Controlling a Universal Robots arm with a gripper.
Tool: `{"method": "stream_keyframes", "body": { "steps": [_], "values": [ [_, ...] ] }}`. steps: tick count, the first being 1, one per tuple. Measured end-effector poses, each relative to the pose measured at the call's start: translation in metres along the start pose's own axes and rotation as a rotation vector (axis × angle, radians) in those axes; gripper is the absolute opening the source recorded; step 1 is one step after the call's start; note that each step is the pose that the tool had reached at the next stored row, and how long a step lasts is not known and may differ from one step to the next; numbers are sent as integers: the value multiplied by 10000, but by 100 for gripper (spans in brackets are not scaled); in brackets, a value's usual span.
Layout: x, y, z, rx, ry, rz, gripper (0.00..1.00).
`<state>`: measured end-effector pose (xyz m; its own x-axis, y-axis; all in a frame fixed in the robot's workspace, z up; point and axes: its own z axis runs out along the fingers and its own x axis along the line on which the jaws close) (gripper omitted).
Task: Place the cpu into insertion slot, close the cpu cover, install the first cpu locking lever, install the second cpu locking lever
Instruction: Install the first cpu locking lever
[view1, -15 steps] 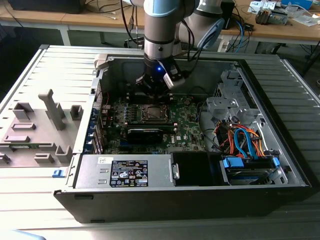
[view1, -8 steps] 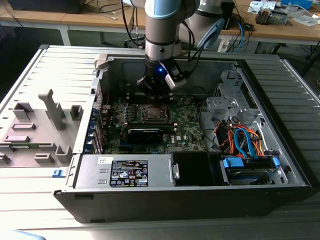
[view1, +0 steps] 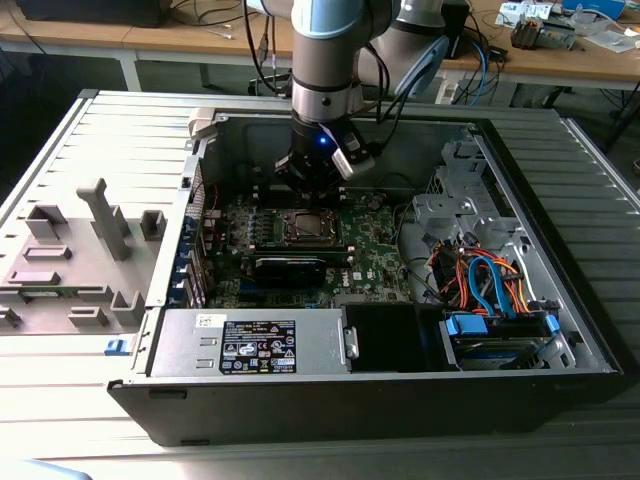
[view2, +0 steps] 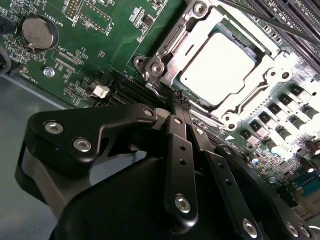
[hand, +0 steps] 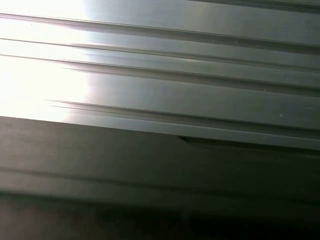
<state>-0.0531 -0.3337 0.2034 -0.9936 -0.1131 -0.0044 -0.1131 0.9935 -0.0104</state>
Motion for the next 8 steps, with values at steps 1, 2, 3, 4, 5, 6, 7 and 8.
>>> {"method": "stream_keyframes", "body": {
  "steps": [1, 2, 3, 4, 5, 6, 7, 8],
  "values": [
    [0, -1, 0, 1, -1, -6, 11],
    [-2, -2, 0, -2, 0, -10, 11],
    [-5, -4, 0, -4, 1, -11, 11],
    [-15, -7, 3, -10, -7, -11, 11],
    [-27, -8, 4, -13, -8, -11, 11],
    [-43, -11, 3, -8, 0, -9, 11],
    [-59, -14, 3, -3, 5, -11, 11],
    [-75, -16, 3, -4, 5, -11, 11]
  ]
}}
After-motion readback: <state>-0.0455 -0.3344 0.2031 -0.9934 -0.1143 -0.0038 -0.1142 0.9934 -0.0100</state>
